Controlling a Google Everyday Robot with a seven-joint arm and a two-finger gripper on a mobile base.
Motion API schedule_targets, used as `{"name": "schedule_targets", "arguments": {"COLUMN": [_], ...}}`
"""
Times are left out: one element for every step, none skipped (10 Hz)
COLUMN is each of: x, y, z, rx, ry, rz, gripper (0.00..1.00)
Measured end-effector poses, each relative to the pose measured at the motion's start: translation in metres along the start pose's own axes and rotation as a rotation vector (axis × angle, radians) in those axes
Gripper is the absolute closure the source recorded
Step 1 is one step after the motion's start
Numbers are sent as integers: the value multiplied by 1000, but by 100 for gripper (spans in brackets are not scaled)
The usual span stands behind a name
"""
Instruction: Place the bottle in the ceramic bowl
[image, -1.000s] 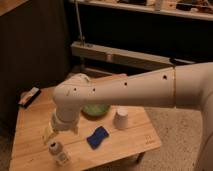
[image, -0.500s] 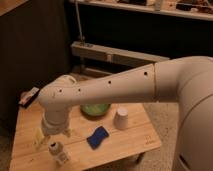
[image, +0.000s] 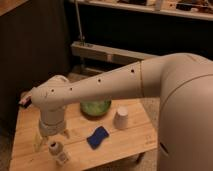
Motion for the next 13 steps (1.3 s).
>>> {"name": "schedule_targets", "arguments": {"x": [2, 4, 6, 6, 7, 6, 5, 5, 4, 4, 3, 0, -5], "y": [-1, -2, -3, -5, -7, -9, -8, -10, -14, -19, -23, -29, -34], "z": [0, 0, 2, 3, 5, 6, 8, 8, 3, -9, -22, -46, -77], "rx": [8, 16, 20, 18, 18, 22, 24, 25, 27, 32, 37, 46, 60], "ry": [13, 34, 56, 72, 90, 108, 121, 129, 122, 94, 63, 7, -52], "rz": [2, 7, 13, 22, 30, 37, 39, 45, 53, 61, 67, 77, 86], "gripper": [34, 46, 57, 65, 74, 85, 94, 99, 100, 100, 100, 100, 100]}}
